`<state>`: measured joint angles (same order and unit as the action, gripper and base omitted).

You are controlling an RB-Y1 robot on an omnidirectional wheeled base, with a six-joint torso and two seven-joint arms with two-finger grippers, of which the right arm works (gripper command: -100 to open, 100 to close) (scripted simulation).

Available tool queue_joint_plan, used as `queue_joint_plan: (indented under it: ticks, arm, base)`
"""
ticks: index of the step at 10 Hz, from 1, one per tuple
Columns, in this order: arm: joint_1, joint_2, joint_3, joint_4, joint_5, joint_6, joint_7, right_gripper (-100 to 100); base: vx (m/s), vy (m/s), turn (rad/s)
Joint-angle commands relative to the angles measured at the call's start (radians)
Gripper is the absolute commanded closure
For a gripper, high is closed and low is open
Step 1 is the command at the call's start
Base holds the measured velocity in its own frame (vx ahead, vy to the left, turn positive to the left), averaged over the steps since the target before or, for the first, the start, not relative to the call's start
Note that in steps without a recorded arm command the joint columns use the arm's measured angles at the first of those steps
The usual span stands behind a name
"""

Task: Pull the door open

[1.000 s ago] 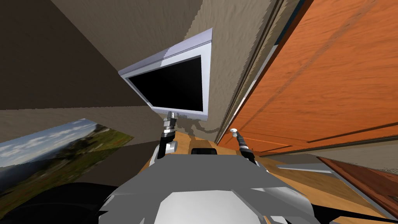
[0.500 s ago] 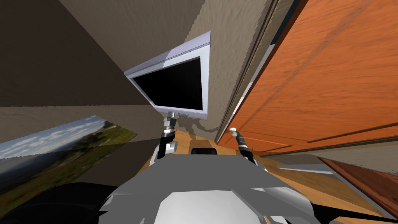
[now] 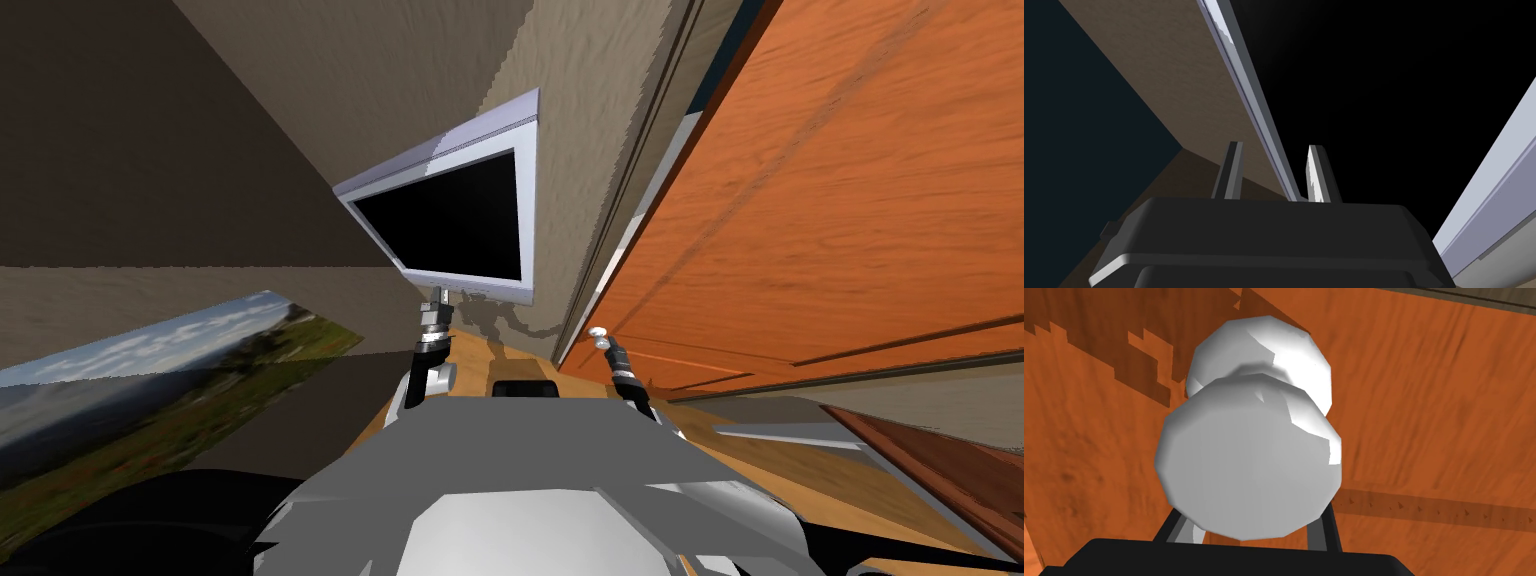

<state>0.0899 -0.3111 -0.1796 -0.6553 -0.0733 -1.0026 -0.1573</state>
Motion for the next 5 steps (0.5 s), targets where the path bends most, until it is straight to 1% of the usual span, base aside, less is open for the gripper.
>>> queue_joint_plan:
  ticks: [1, 2, 3, 4, 5]
  arm:
    - [-0.010, 0.003, 0.019, -0.006, -0.024, 0.000, -0.050, 100]
    - [-0.010, 0.003, 0.019, -0.006, -0.024, 0.000, -0.057, 100]
    - [-0.015, 0.002, 0.033, -0.007, -0.046, 0.006, -0.098, 100]
    - [-0.019, 0.001, 0.047, -0.007, -0.068, 0.011, -0.123, 100]
    - [-0.019, 0.001, 0.047, -0.007, -0.068, 0.011, -0.141, 100]
  base:
    - [-0.057, -0.027, 0.071]
    - [-0.047, -0.019, 0.023]
    - [-0.060, -0.020, 0.059]
    - [-0.097, -0.034, 0.095]
    - [-0.064, -0.020, 0.032]
